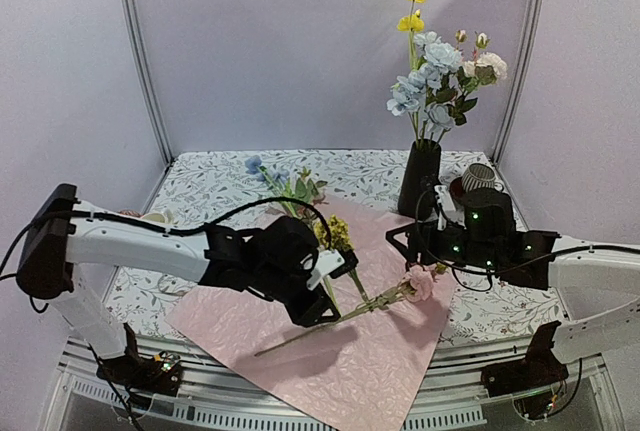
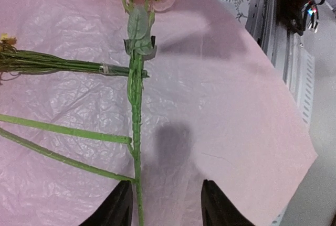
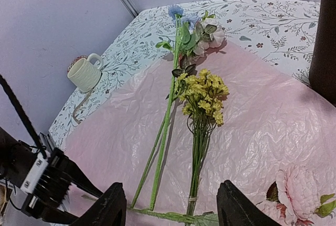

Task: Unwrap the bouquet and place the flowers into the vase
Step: Pick up the fake flower from the flattened wrapping paper.

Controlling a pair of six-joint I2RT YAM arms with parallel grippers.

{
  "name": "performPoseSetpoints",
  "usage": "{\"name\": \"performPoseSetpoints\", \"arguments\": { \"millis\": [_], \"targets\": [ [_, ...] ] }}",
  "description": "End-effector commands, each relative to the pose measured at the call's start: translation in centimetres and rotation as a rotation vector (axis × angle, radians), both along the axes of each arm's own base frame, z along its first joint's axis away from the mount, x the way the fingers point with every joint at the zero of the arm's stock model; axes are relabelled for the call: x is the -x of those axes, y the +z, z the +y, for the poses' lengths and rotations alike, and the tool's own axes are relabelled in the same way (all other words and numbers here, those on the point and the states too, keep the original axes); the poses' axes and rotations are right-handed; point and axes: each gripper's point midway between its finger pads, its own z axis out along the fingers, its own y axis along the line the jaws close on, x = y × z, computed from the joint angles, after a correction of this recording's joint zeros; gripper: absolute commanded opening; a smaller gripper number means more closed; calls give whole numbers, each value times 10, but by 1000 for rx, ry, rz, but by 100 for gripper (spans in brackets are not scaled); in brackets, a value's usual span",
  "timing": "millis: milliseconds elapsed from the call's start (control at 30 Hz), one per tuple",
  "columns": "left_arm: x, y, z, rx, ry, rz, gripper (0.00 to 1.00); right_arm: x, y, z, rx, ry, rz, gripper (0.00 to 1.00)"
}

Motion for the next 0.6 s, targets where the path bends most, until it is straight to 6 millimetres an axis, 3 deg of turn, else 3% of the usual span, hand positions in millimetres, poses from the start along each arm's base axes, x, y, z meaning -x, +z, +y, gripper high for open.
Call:
{"name": "performPoseSetpoints", "arguments": {
  "millis": [0, 133, 333, 567],
  "targets": [
    [11, -26, -4, -129, -50, 28, 44, -1, 5, -6, -22, -27, -16, 62],
    [2, -40, -7, -203, -21, -5, 40, -2, 10, -7, -35, -29, -32, 62],
    [-5, -49, -6, -295, 9, -52, 43, -2, 16, -6, -41, -20, -50, 62],
    [-3, -62, -8, -351, 6, -62, 40, -2, 18, -7, -44, -23, -58, 62]
  ]
}}
